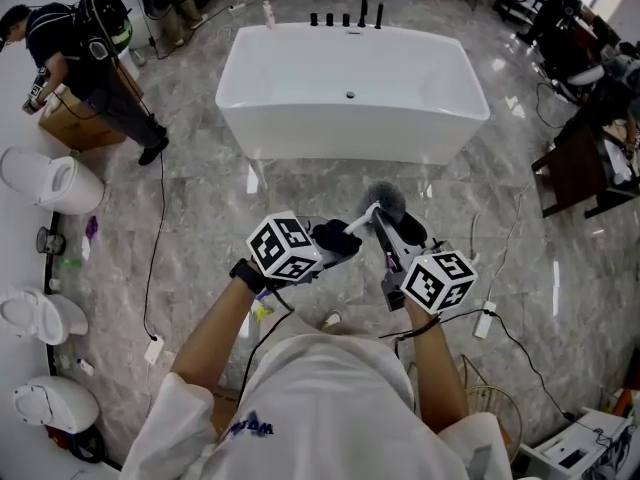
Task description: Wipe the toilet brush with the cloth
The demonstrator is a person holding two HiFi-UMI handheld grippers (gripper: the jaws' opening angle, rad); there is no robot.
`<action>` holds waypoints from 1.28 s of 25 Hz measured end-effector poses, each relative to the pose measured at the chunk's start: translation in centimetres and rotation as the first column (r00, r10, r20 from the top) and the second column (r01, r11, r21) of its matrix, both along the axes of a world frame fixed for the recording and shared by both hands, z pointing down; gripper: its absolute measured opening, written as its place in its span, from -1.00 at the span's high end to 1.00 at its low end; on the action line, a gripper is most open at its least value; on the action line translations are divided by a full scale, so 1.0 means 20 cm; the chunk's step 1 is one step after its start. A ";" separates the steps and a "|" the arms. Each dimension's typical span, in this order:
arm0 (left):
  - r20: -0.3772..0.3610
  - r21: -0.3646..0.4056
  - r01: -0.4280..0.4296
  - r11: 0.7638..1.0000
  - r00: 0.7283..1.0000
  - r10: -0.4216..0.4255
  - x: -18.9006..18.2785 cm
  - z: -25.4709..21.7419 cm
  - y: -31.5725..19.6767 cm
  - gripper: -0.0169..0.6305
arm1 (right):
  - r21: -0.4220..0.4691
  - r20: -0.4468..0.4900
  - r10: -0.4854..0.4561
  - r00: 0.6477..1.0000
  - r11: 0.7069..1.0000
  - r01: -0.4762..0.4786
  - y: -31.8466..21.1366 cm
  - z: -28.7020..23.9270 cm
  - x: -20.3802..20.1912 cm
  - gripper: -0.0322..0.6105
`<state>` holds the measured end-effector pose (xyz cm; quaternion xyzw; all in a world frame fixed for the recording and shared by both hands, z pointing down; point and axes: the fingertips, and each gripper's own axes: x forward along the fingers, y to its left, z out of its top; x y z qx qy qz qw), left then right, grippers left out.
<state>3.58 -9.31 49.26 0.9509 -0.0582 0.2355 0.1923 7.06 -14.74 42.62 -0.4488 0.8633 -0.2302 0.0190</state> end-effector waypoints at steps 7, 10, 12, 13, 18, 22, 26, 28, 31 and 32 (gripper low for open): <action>0.046 0.019 -0.050 0.999 0.998 0.049 0.03 0.00 0.01 0.73 | -0.009 -0.032 -0.033 0.999 0.999 0.032 0.06 0.07 -0.13 0.46; 0.044 -0.024 -0.059 0.998 0.997 0.060 0.04 0.01 0.04 0.80 | -0.003 -0.019 -0.030 0.999 1.000 0.030 0.07 0.08 -0.13 0.45; 0.028 -0.050 -0.070 0.996 0.997 0.071 0.06 0.01 0.06 0.82 | 0.006 0.012 -0.024 1.000 1.000 0.024 0.06 0.09 -0.11 0.34; 0.023 -0.058 -0.077 0.995 0.997 0.079 0.07 0.01 0.08 0.83 | 0.004 0.032 -0.028 0.999 1.000 0.028 0.06 0.10 -0.10 0.26; 0.069 -0.030 -0.079 0.996 0.994 0.081 0.11 0.05 0.09 0.83 | -0.025 0.034 -0.061 0.998 0.998 0.062 0.08 0.12 -0.06 0.31; 0.158 0.024 -0.097 0.995 0.983 0.092 0.10 0.12 0.09 0.82 | -0.042 0.074 0.018 0.997 0.999 -0.015 0.06 0.13 0.03 0.38; 0.162 -0.023 -0.108 0.994 0.981 0.110 0.08 0.20 0.14 0.82 | -0.020 0.082 0.077 0.994 0.997 -0.076 0.03 0.08 0.16 0.39; 0.172 -0.020 -0.108 0.994 0.979 0.109 0.06 0.23 0.15 0.82 | -0.007 0.091 0.108 0.990 0.994 -0.108 0.02 0.03 0.26 0.39; 0.158 -0.002 -0.095 0.995 0.983 0.094 0.03 0.22 0.15 0.82 | -0.001 0.122 0.148 0.981 0.989 -0.149 0.02 -0.03 0.38 0.39; 0.147 0.002 -0.094 0.996 0.985 0.092 0.03 0.21 0.15 0.81 | 0.002 0.127 0.154 0.980 0.988 -0.156 0.03 -0.04 0.40 0.39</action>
